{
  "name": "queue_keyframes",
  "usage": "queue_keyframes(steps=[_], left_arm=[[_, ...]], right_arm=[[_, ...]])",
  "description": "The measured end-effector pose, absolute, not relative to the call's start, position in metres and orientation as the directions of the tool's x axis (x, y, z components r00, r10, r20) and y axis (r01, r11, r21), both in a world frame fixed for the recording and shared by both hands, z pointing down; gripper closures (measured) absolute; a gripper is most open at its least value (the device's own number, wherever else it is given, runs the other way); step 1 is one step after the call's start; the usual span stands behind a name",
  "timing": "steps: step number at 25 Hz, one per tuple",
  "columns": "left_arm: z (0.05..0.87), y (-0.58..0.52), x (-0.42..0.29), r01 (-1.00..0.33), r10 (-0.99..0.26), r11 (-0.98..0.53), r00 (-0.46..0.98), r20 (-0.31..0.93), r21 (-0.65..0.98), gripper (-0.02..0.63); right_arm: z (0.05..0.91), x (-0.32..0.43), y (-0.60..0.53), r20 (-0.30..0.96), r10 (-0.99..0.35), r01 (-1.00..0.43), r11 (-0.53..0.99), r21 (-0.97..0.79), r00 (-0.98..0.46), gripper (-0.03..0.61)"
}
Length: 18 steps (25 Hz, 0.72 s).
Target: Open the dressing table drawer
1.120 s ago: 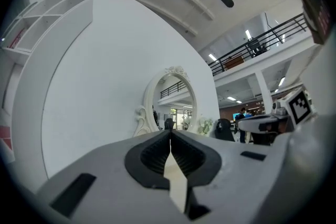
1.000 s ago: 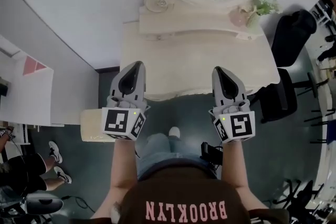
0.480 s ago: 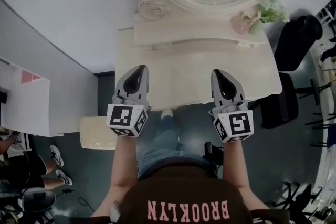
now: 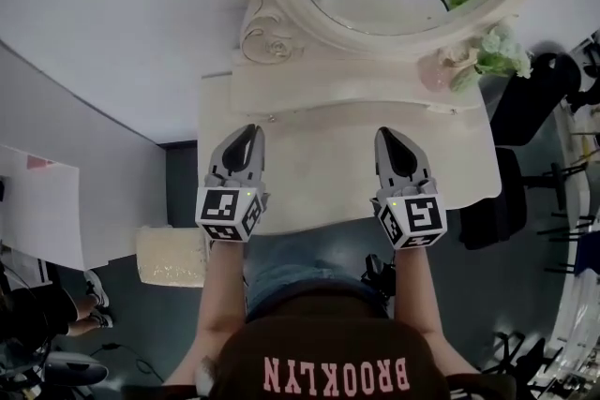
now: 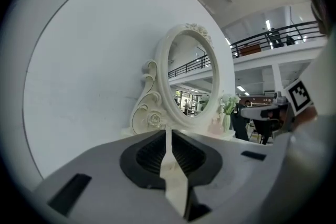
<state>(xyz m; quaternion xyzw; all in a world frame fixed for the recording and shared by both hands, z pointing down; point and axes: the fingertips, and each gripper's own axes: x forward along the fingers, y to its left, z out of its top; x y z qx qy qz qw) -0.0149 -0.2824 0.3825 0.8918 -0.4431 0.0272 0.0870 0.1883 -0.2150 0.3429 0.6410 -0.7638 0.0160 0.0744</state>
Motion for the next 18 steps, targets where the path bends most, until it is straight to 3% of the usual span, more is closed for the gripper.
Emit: queue_keyframes(steps=[2,4,18], left_arm=[[0.393,-0.296,-0.015,-0.798,-0.784,-0.586,0.602,0.153,0.140,0.593],[0.405,-0.308,-0.013,-0.796,-0.774,-0.585,0.605,0.188,0.152,0.451],[0.465,-0.325,-0.006,-0.854,-0.787,-0.492,0.518,0.335,0.166,0.451]], right_arm=[[0.347,0.190,-0.231,0.145,-0.975,-0.982,0.178,0.065,-0.168,0.588],[0.352,0.192,-0.245,0.153,-0.974,-0.983,0.175,0.056,-0.165,0.588],[0.397,0.207,-0.282,0.249,-0.943,-0.972,0.234,0.020,-0.222,0.588]])
